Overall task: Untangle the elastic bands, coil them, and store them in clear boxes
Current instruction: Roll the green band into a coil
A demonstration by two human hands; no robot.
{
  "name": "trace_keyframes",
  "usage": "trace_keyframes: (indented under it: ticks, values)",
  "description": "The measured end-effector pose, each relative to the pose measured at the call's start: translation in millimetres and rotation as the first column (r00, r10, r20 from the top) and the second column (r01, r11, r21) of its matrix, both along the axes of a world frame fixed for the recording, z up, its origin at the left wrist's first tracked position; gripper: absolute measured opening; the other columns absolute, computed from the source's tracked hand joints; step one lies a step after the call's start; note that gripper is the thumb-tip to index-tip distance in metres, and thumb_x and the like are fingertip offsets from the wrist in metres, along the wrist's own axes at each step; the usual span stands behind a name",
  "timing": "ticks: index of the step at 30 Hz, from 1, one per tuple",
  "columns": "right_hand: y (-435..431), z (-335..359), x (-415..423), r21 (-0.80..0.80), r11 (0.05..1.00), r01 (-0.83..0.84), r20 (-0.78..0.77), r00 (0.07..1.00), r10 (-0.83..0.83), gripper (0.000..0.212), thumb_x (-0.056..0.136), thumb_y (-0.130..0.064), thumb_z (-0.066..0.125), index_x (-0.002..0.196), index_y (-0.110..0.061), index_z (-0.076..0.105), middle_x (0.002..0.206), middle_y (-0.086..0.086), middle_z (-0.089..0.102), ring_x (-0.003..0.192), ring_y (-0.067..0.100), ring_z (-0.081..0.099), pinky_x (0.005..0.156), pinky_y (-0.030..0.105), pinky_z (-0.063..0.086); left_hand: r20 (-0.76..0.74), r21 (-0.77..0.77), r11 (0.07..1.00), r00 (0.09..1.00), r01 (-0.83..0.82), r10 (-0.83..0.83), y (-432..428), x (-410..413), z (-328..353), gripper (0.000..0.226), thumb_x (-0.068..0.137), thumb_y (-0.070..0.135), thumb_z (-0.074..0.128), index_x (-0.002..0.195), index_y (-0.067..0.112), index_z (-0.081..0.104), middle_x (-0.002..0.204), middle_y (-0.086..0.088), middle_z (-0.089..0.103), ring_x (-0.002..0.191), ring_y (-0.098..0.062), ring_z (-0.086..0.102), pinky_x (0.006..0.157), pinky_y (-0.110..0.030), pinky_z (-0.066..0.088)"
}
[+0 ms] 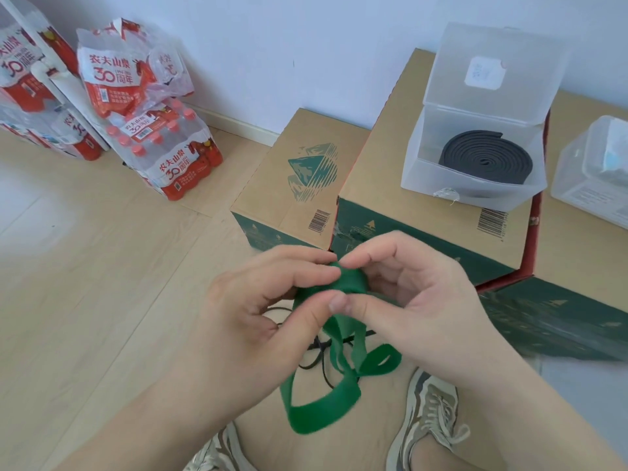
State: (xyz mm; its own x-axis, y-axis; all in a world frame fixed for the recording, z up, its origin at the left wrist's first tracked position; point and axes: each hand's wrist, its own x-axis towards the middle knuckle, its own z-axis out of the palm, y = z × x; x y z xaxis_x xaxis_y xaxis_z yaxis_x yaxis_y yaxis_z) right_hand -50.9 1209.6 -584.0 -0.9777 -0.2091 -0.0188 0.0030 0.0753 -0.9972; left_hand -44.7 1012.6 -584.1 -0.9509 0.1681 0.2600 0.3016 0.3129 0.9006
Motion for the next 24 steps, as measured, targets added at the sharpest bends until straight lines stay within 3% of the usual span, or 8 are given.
trace_keyframes:
  ticks: [3, 6, 9, 12, 14, 19, 21, 24]
  values:
    - [-1.1, -2.0, 0.7, -0.012, 0.998, 0.058, -0.059, 0.997, -0.058, 0.021, 0.082, -0.009, 0.085, 0.1, -0.02, 0.081, 0.101, 0.002, 0.079, 0.096, 0.025, 0.076, 0.086, 0.041, 0.062, 0.223, 0.06, 0.997, 0.973, 0.051, -0.063, -2.7, -0.7, 0.8, 0.039, 0.08, 0.034, 0.083, 0.115, 0.028, 0.069, 0.114, 0.01, 0.075, 0.105, -0.017, 0.074, 0.088, -0.028, 0.06]
    - [-1.8, -0.9, 0.3, -0.076, 0.983, 0.167, -0.018, 0.985, -0.169, 0.019, 0.077, -0.013, 0.082, 0.094, -0.021, 0.083, 0.098, 0.003, 0.08, 0.091, 0.022, 0.077, 0.079, 0.031, 0.061, 0.37, -0.058, 0.982, 0.918, 0.179, -0.145, -1.8, -0.2, -0.1, 0.064, 0.075, 0.025, 0.092, 0.126, 0.041, 0.058, 0.1, 0.02, 0.074, 0.097, -0.007, 0.073, 0.085, -0.022, 0.057]
    - [0.8, 0.7, -2.6, -0.028, 0.974, 0.223, 0.03, 0.974, -0.222, 0.017, 0.078, -0.021, 0.081, 0.094, -0.028, 0.081, 0.095, 0.0, 0.079, 0.087, 0.018, 0.075, 0.077, 0.031, 0.063, 0.337, -0.094, 0.993, 0.941, 0.073, -0.038, -3.9, -2.2, -1.8, 0.062, 0.077, 0.015, 0.09, 0.124, 0.041, 0.059, 0.091, 0.017, 0.073, 0.083, -0.009, 0.074, 0.077, -0.026, 0.059]
    - [9.1, -4.3, -8.3, 0.08, 0.957, 0.277, 0.034, 0.959, -0.281, 0.027, 0.087, -0.006, 0.079, 0.1, -0.029, 0.073, 0.097, -0.002, 0.077, 0.091, 0.016, 0.073, 0.088, 0.046, 0.061, 0.323, 0.039, 0.998, 0.946, -0.047, 0.032, -13.4, -8.6, -1.7, 0.056, 0.074, 0.021, 0.092, 0.119, 0.039, 0.064, 0.102, 0.007, 0.074, 0.087, -0.021, 0.077, 0.082, -0.041, 0.063]
    - [12.2, -4.8, -9.4, 0.106, 0.964, 0.242, 0.047, 0.968, -0.248, 0.036, 0.087, 0.003, 0.076, 0.104, -0.027, 0.065, 0.103, -0.001, 0.075, 0.098, 0.017, 0.071, 0.096, 0.053, 0.056, 0.29, 0.078, 0.993, 0.955, -0.087, 0.061, -15.9, -11.0, -3.2, 0.036, 0.075, 0.028, 0.091, 0.103, 0.039, 0.072, 0.103, 0.009, 0.078, 0.093, -0.019, 0.077, 0.085, -0.043, 0.063]
    - [5.8, -1.2, -2.1, 0.151, 0.987, -0.053, 0.067, 0.997, 0.044, 0.034, 0.082, -0.002, 0.082, 0.1, -0.023, 0.063, 0.12, -0.006, 0.074, 0.121, 0.018, 0.068, 0.106, 0.045, 0.051, 0.101, -0.032, 0.999, 0.994, -0.026, 0.029, -9.8, -5.8, -6.7, 0.011, 0.08, 0.027, 0.086, 0.088, 0.025, 0.08, 0.109, 0.012, 0.078, 0.101, -0.015, 0.076, 0.085, -0.037, 0.061]
    - [4.3, 0.5, -2.5, 0.161, 0.982, -0.097, 0.089, 0.993, 0.084, 0.034, 0.082, -0.003, 0.084, 0.1, -0.027, 0.068, 0.116, -0.008, 0.075, 0.12, 0.017, 0.068, 0.108, 0.043, 0.05, 0.089, -0.031, 0.999, 0.996, -0.011, 0.014, -7.7, -3.3, -5.6, 0.01, 0.079, 0.021, 0.084, 0.088, 0.018, 0.08, 0.109, 0.012, 0.078, 0.099, -0.01, 0.076, 0.081, -0.031, 0.062]
    - [3.0, 1.7, -2.8, 0.2, 0.976, -0.087, 0.084, 0.994, 0.072, 0.033, 0.079, -0.013, 0.088, 0.099, -0.034, 0.073, 0.109, -0.01, 0.077, 0.114, 0.013, 0.07, 0.106, 0.04, 0.052, 0.111, -0.002, 1.0, 0.994, -0.019, 0.02, -7.6, -0.9, -4.6, 0.012, 0.081, 0.025, 0.085, 0.091, 0.021, 0.08, 0.111, 0.013, 0.078, 0.099, -0.011, 0.076, 0.078, -0.034, 0.064]
